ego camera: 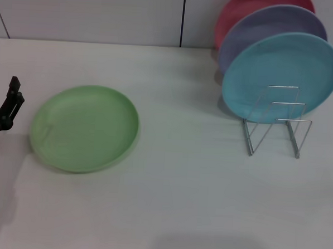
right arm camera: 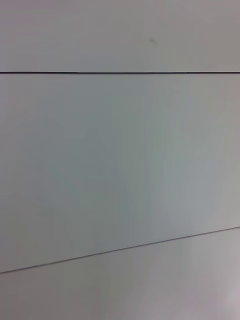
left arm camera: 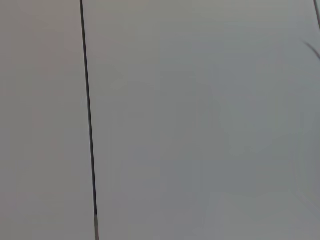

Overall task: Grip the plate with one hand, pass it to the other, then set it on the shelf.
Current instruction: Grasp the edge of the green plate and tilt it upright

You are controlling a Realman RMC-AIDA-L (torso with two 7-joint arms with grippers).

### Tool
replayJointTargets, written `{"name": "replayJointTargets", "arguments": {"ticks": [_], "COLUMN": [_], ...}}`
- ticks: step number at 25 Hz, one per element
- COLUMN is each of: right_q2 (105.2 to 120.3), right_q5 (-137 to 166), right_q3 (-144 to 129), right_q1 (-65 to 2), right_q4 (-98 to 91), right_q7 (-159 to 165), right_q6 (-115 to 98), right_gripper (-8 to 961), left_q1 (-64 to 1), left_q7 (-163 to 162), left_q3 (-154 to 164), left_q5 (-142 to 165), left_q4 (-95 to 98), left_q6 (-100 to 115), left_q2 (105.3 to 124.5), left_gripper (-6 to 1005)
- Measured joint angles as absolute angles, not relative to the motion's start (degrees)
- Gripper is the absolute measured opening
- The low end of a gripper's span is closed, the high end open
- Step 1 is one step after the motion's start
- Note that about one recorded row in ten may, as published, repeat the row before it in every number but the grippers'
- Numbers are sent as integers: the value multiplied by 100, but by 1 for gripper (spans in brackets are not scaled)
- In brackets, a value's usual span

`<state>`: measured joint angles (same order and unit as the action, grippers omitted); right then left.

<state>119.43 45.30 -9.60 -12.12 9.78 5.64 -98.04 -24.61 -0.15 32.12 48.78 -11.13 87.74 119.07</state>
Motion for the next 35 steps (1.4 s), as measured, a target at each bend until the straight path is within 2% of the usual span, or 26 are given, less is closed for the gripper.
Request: {"name": "replayJointTargets", "arguments": {"ticks": [10, 14, 26, 35], "right_q2": [11934, 11929, 11926, 11926], "right_q5": [4535, 4536, 4536, 4535], "right_q3": [-970, -973, -975, -975], "right_q1": [-1258, -1272, -1283, -1311], "right_q4": [982, 976, 986, 1011], "right_q7": [589, 592, 631, 633], "right_q6": [-9749, -9737, -9525, -9483], "right_gripper": [832, 833, 833, 833], "left_q1": [-2522, -2726, -3345, -3360], "left_q7": [-286, -271, 89, 775], "left_q3": [2935, 2945, 2492, 1833], "left_q5": [5006, 5310, 5277, 5295], "left_q4": [-1108, -1040, -1013, -1325], "left_q6": [8651, 8613, 7835, 7857], "left_q2": [11889, 11839, 11842, 11843], "left_gripper": [796, 790, 763, 752]}}
